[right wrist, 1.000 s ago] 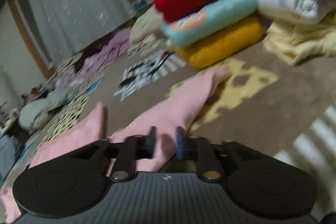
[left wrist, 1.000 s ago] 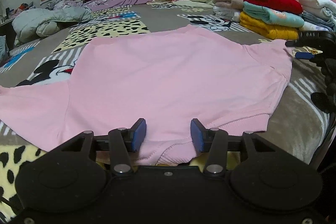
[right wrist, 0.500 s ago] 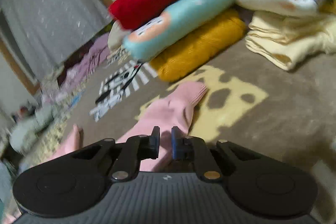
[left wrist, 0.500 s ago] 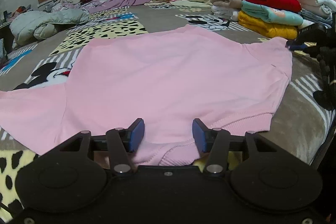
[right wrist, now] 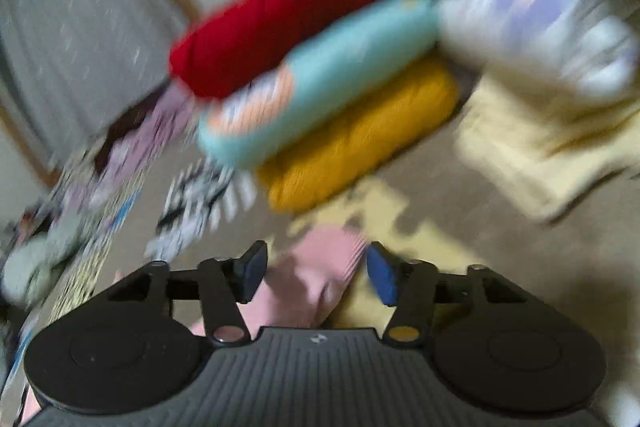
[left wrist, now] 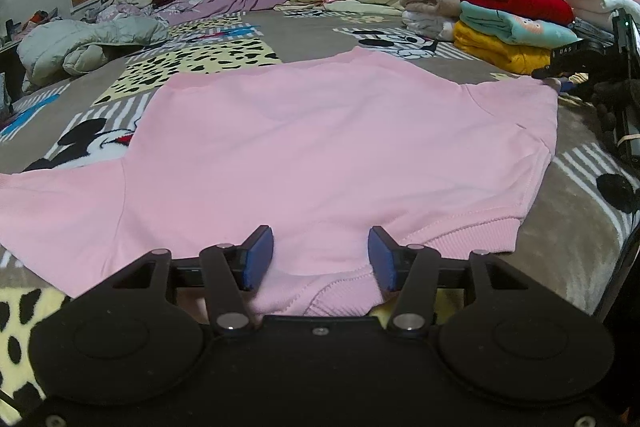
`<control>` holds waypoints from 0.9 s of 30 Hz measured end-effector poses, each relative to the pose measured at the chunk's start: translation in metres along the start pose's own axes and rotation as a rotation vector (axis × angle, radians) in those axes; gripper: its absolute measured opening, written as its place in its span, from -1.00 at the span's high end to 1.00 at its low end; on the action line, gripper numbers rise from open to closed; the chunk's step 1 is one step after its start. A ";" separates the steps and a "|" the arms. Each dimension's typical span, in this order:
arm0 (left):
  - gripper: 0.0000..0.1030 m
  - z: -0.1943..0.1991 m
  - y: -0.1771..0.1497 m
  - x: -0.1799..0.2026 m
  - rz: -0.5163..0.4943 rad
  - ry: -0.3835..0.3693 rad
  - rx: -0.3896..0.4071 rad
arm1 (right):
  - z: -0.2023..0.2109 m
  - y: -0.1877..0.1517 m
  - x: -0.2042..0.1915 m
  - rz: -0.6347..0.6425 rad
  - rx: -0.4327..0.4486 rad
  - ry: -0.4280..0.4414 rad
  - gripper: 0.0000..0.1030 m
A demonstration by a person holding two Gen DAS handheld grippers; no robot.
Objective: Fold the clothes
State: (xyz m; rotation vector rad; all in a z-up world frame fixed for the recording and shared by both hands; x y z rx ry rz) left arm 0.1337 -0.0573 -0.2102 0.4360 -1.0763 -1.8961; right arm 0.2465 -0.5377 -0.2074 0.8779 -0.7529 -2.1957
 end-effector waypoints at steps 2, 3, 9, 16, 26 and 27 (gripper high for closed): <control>-0.04 -0.001 0.001 0.001 0.002 0.000 0.000 | 0.001 0.001 -0.004 0.026 0.011 0.010 0.57; -0.04 -0.001 0.001 0.002 0.002 0.001 -0.001 | 0.003 0.003 -0.004 0.026 0.022 0.023 0.65; -0.05 -0.004 0.003 0.006 0.007 0.002 -0.002 | -0.001 0.001 0.002 0.087 0.035 -0.063 0.63; -0.05 -0.004 0.003 0.006 0.010 0.004 -0.004 | 0.049 0.012 -0.009 0.130 0.214 0.039 0.23; -0.05 -0.003 0.002 0.003 0.004 0.002 -0.003 | 0.043 -0.063 -0.096 0.589 0.033 0.202 0.41; -0.05 -0.003 0.002 0.003 0.004 0.001 -0.002 | 0.041 -0.059 -0.094 0.585 0.046 0.158 0.41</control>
Point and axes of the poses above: each gripper's, at about its wrist camera, not at the fingertips, and z roughly against the way its jaws point, x to its right, y to its top, the point moved 7 cm from there along -z, roughly the way its jaws point, and after that the axes turned 15 degrees about -y, right-handed, at the moved point
